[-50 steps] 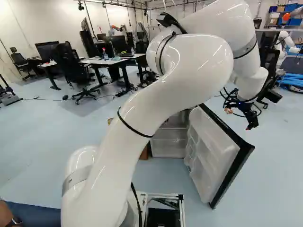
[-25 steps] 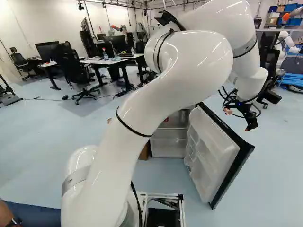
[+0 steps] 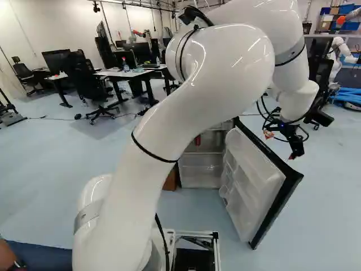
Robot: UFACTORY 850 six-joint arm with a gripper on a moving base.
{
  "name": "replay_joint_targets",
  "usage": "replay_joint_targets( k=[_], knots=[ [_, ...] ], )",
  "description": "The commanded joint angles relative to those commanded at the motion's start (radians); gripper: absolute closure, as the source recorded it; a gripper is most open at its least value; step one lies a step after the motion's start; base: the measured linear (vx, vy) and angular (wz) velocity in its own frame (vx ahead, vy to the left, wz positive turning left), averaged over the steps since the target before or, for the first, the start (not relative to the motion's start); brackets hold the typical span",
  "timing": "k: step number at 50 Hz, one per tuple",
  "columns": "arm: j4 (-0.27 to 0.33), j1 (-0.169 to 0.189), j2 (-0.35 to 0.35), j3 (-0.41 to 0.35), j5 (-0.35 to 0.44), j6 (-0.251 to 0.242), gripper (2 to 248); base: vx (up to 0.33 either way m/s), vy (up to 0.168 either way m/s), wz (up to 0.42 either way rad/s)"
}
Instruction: Grab a drink from the fridge
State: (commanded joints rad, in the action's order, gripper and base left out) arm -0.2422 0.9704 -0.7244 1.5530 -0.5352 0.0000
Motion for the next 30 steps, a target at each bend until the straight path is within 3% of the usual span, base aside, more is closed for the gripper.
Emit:
replay_joint_targets(
  k=[30],
  knots=[
    [0.000,-0.003,0.071,-0.108,-0.021,0.000,3,0.000,0.000,0.000]
  ],
)
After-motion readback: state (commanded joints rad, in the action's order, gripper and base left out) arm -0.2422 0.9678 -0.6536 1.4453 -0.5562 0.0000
